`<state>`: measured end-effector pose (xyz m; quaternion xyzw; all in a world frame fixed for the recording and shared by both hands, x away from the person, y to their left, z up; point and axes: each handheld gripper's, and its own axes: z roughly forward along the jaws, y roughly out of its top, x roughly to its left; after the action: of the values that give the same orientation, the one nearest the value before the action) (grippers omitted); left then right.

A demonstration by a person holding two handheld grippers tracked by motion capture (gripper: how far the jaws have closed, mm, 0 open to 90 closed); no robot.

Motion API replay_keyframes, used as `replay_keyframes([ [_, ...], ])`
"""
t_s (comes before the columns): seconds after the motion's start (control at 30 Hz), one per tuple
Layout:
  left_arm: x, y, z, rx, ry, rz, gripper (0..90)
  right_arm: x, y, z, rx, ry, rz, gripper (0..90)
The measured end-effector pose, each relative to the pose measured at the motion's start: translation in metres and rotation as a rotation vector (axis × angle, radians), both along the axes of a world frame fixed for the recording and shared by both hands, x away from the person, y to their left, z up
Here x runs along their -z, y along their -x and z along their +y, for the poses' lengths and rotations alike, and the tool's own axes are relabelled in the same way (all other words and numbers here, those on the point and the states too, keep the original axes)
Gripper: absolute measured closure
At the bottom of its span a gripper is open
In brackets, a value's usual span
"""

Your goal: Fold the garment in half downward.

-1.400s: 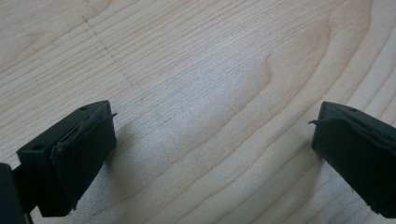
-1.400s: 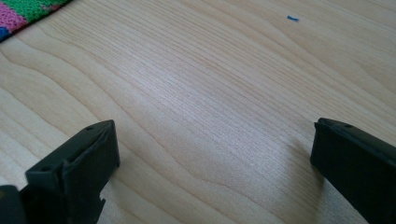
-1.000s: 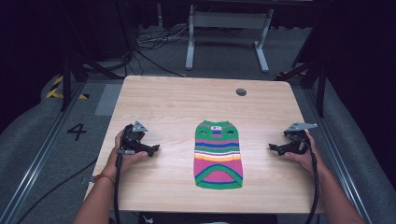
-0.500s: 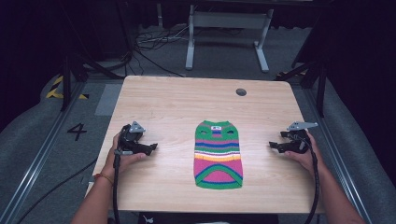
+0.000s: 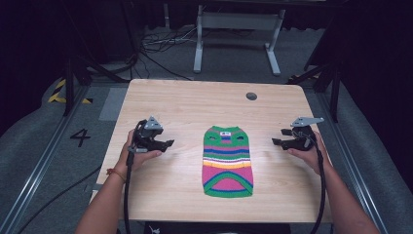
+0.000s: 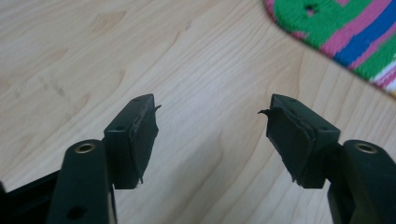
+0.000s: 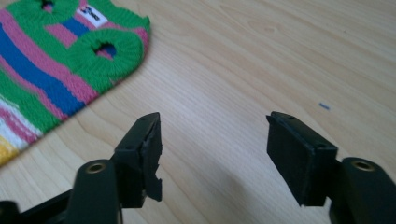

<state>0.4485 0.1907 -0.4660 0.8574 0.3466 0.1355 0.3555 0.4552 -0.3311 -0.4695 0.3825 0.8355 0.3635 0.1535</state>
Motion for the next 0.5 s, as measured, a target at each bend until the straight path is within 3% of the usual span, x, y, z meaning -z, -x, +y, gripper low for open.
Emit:
replay_keyframes([
  [0.1,-0.002,-0.008,-0.013,0.022,0.014,-0.001,37.9,-0.005,-0.004,0.01,-0.016,0.004,-0.002,39.8],
  [0.13,-0.002,-0.014,-0.023,0.034,0.018,-0.006,38.6,-0.01,-0.01,0.023,-0.031,0.008,-0.002,41.1],
  [0.2,-0.003,-0.018,-0.028,0.047,0.013,0.0,39.9,-0.011,-0.012,0.028,-0.041,0.005,-0.001,41.6],
  [0.27,-0.004,-0.026,-0.041,0.052,0.013,-0.01,41.2,-0.014,-0.019,0.043,-0.066,0.014,-0.012,42.8],
  [0.43,-0.002,-0.043,-0.068,0.111,0.015,0.025,49.2,-0.015,-0.033,0.072,-0.105,0.022,-0.011,44.1],
  [0.5,-0.002,-0.048,-0.076,0.113,0.011,0.023,49.1,-0.014,-0.038,0.081,-0.113,0.031,-0.006,44.1],
])
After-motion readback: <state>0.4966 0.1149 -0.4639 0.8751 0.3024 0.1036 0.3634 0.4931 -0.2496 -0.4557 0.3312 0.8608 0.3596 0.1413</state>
